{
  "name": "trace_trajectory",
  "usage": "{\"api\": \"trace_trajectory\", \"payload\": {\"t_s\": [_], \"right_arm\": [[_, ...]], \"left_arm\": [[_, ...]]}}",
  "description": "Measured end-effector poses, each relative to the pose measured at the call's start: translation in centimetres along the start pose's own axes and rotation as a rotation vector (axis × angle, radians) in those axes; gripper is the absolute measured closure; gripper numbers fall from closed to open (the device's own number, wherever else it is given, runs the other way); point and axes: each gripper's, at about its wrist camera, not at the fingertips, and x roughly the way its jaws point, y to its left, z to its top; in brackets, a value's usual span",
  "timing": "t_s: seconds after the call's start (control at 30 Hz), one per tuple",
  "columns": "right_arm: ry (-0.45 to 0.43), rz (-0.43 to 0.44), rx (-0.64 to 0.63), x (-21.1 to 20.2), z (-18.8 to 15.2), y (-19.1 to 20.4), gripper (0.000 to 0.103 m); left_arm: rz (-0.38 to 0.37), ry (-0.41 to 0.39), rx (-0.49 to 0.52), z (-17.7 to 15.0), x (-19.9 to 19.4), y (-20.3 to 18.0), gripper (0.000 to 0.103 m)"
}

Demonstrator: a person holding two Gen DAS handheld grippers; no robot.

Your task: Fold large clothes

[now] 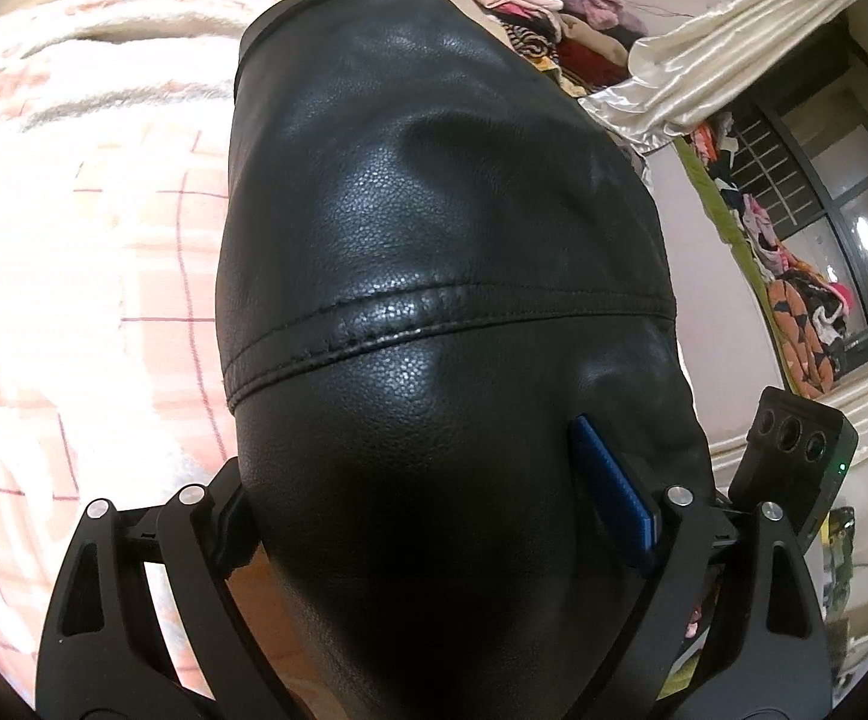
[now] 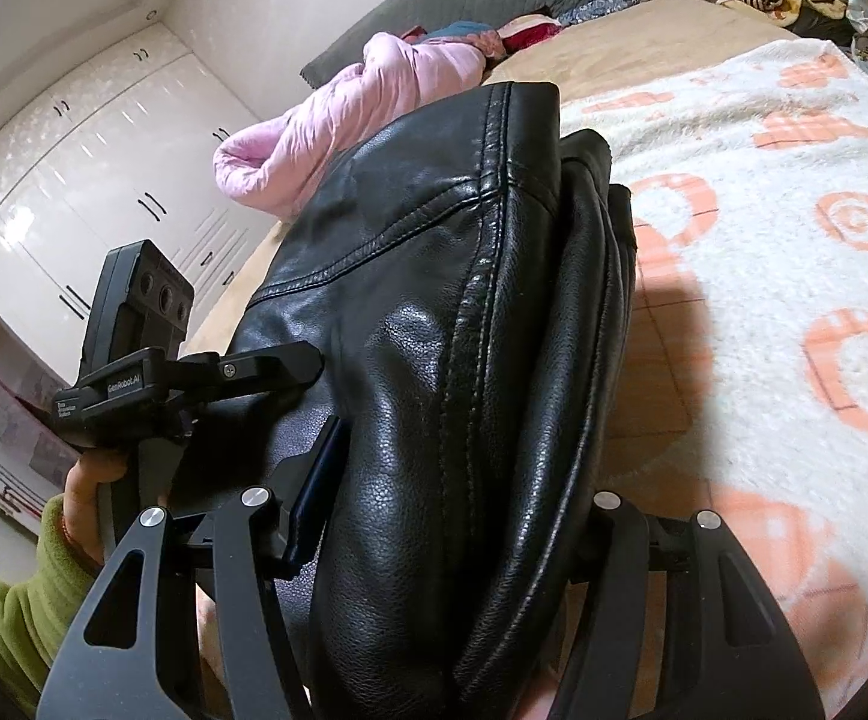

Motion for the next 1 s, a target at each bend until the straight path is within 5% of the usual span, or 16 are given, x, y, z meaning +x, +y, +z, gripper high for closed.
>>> {"api": "trace_trajectory", "payload": {"t_s": [0.43,1.0], "right_arm": [[0.045,-0.036,0.008,3.1,0.0,0.1,0.042],[0.044,-0.134,-0.027,2.4,-0.7,1.6,0.008]], "left_arm": [[0.006,0.023,-0.018,0.1,1.4,1.6,0.018],[0.015,0.03,-0.067,-0.5,-0.1,2.8,0.01]]}}
